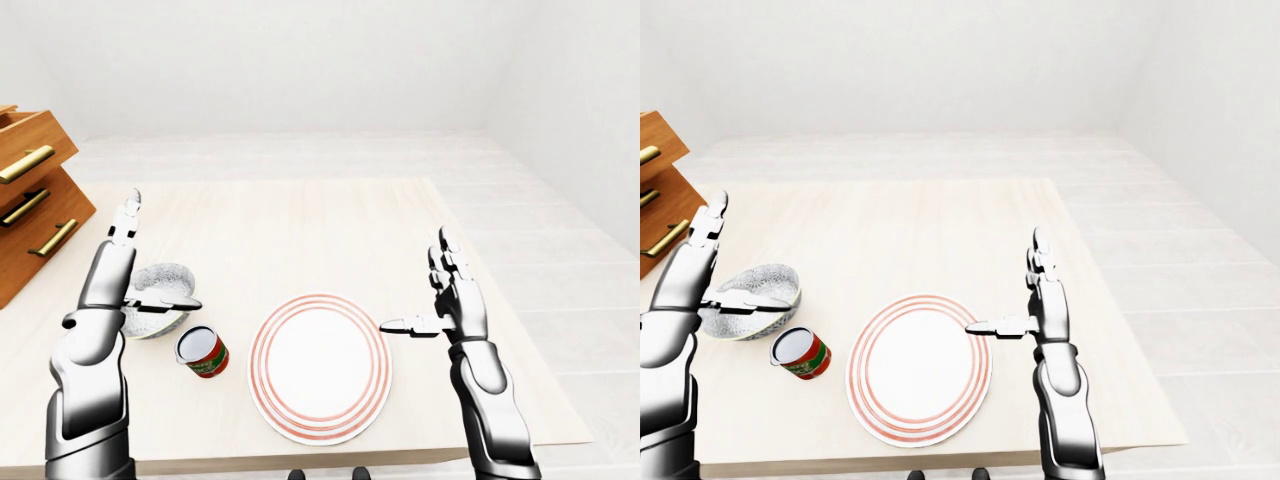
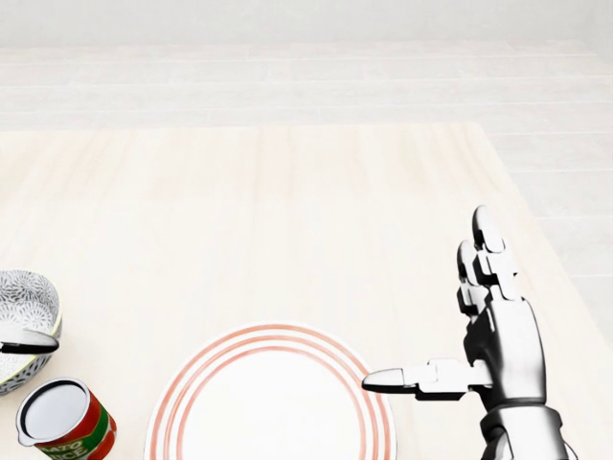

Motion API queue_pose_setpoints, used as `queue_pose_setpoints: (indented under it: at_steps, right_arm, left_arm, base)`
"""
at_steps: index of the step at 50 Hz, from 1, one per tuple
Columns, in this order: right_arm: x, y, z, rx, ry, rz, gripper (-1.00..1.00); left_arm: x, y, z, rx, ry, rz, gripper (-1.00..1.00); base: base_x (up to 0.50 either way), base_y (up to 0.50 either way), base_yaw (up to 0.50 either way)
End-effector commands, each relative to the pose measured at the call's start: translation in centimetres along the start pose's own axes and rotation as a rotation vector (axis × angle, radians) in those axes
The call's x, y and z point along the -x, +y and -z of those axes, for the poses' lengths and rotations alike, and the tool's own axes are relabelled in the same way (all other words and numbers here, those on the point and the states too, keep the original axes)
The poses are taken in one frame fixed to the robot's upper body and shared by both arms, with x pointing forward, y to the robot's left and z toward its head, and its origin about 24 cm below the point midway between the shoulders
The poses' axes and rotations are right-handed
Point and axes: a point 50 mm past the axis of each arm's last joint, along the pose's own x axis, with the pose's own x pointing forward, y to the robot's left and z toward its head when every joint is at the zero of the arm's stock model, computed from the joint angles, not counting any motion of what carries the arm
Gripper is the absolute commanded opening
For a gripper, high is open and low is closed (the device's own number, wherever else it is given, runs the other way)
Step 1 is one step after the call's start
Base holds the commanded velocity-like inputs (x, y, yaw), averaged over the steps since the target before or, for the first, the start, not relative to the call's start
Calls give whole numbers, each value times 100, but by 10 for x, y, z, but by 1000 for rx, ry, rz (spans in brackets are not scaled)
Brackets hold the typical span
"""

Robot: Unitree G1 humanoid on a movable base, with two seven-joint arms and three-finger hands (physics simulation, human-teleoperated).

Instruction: Put the bowl on the plate.

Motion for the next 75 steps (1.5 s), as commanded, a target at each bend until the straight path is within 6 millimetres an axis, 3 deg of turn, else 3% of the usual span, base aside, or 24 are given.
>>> queue_pose_setpoints:
  at_steps: [1,16,47,65,75]
  right_arm:
    - [0,0,-5,2,-19,0,100]
    - [-2,0,-8,3,-33,-1,100]
    - [1,1,1,-8,4,3,100]
    - [4,0,5,-16,22,7,100]
    - [3,2,6,-21,25,5,100]
  left_arm:
    - [-2,16,13,-116,73,-9,100]
    - [-4,26,34,-229,158,-17,100]
    - [2,19,63,-545,212,29,100]
    - [1,9,71,-611,236,48,100]
    - [-6,-7,72,-609,222,63,100]
  base:
    - [0,0,0]
    - [0,0,0]
    - [0,0,0]
    - [0,0,0]
    - [0,0,0]
